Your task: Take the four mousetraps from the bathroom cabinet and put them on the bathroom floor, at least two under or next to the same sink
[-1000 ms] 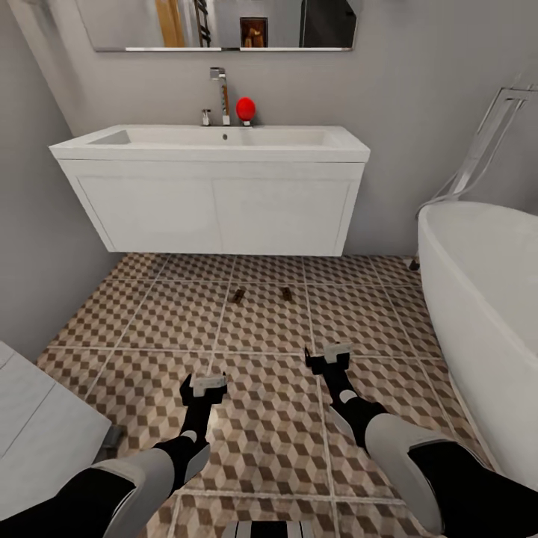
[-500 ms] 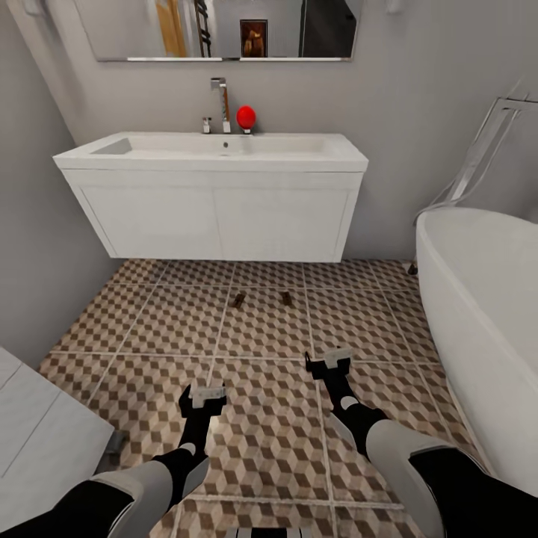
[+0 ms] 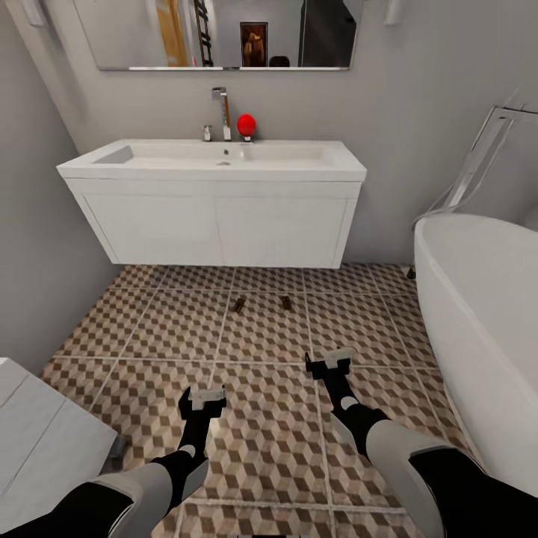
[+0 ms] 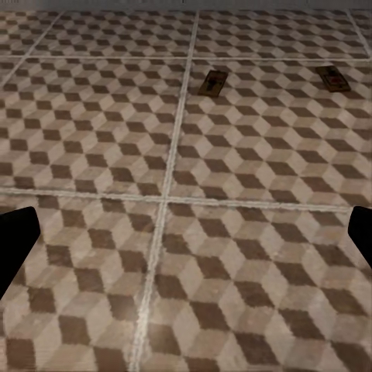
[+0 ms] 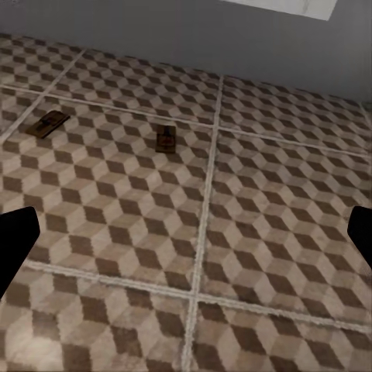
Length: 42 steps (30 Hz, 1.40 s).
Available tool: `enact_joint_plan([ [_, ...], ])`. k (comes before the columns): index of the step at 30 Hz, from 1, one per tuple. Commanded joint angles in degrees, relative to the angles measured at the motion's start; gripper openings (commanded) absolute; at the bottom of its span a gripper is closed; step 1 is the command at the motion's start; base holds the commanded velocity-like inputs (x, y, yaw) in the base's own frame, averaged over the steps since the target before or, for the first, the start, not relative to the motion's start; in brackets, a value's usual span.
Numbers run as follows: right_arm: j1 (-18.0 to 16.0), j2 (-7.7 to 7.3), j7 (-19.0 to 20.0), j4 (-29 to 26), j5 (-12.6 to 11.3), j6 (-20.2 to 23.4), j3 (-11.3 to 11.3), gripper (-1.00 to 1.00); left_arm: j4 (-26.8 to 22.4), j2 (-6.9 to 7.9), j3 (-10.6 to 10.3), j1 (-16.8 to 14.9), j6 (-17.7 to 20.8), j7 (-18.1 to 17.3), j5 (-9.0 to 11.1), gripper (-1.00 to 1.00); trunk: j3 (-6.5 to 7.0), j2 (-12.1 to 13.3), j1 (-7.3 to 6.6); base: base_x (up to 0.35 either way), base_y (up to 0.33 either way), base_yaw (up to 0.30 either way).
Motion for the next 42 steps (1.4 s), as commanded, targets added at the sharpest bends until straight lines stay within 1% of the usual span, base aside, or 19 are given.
enact_joint_plan([
  [1, 0.0, 0.01, -0.6, 0.1, 0.6, 0.0, 0.2, 1.00, 0.2, -0.04, -0.5, -0.1, -0.3, 0.0, 0.6, 1.00, 0.14, 0.4, -0.23, 0.000, 0.000, 0.000],
  [21, 0.0, 0.01, -0.5, 0.1, 0.6, 0.1, 0.3, 1.00, 0.3, -0.04, -0.6, -0.1, -0.3, 0.0, 0.6, 1.00, 3.73, 8.4, -4.63, 0.000, 0.000, 0.000],
  [42, 0.0, 0.01, -0.5, 0.1, 0.6, 0.1, 0.3, 1.00, 0.3, -0.13, -0.6, 0.6, -0.2, 0.0, 0.6, 1.00, 7.50, 16.8, -9.24, 0.000, 0.000, 0.000],
])
